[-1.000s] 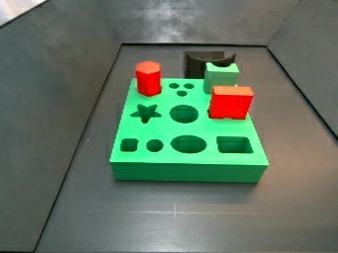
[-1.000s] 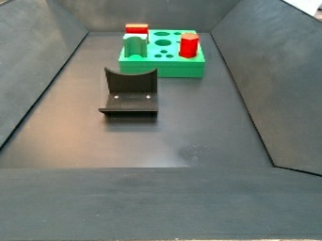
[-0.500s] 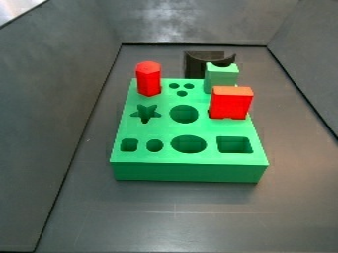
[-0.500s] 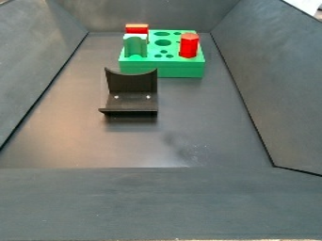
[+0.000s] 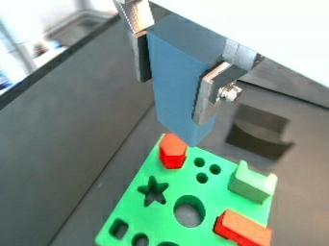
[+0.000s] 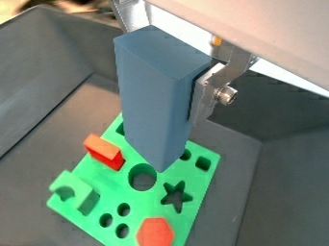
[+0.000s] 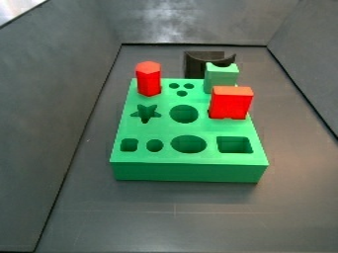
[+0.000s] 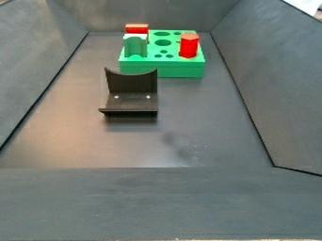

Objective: Pick up the rectangle object. Move up. Move to above the board. Insert the rectangle object.
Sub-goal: Move to above the board, then insert the rectangle object.

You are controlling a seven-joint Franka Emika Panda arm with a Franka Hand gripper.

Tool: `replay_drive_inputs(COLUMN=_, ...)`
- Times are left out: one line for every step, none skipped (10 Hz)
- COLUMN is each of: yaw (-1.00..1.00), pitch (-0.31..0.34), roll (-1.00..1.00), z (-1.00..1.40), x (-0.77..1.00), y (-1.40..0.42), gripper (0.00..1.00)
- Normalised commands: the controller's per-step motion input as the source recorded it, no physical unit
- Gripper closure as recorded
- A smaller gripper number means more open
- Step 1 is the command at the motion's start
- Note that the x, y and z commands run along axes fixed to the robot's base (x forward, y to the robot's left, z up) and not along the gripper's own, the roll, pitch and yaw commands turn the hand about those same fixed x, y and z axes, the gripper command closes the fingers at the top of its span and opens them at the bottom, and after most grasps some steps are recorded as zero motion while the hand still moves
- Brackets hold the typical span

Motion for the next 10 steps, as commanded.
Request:
replay_drive_inputs(yaw=1.0, pitch=0.174, roll=0.05, z=0.02, x=0.06, y=-0.07, gripper=1.0)
replay_drive_inputs(yaw=0.67, pitch=0.158, roll=0.05, z=0.02, x=0.06, y=-0.04, gripper=1.0)
replay_drive_inputs(yaw=0.43, pitch=0.14, roll=0.06, z=0.03, x=0.06, y=-0.04, gripper=1.0)
replay_drive_inputs(yaw=0.22, pitch=0.113, roll=0.05, z=0.01, x=0.06, y=-0.03, gripper=1.0)
replay_drive_inputs(yaw=0.0, pitch=0.0, roll=-0.02, z=-0.03, x=0.0, y=0.0, gripper=1.0)
replay_drive_inputs(yaw=0.0, pitch=-0.016, roll=-0.14, z=-0.25, x=0.0, y=-0.08, gripper=1.0)
replay_drive_inputs(yaw=0.03, pitch=0.0, roll=-0.2, z=-0.21, x=0.1, y=-0.13, gripper=1.0)
replay_drive_inputs(yaw=0.04, pitch=0.0, roll=-0.22, z=-0.2, x=0.17, y=-0.18, gripper=1.0)
replay_drive_inputs(yaw=0.05, pitch=-0.001, roll=-0.27, z=-0.27, x=0.22, y=-0.2, gripper=1.0)
replay_drive_inputs(yaw=0.05, pitch=0.0, roll=-0.27, z=-0.3, x=0.26, y=-0.23, gripper=1.0)
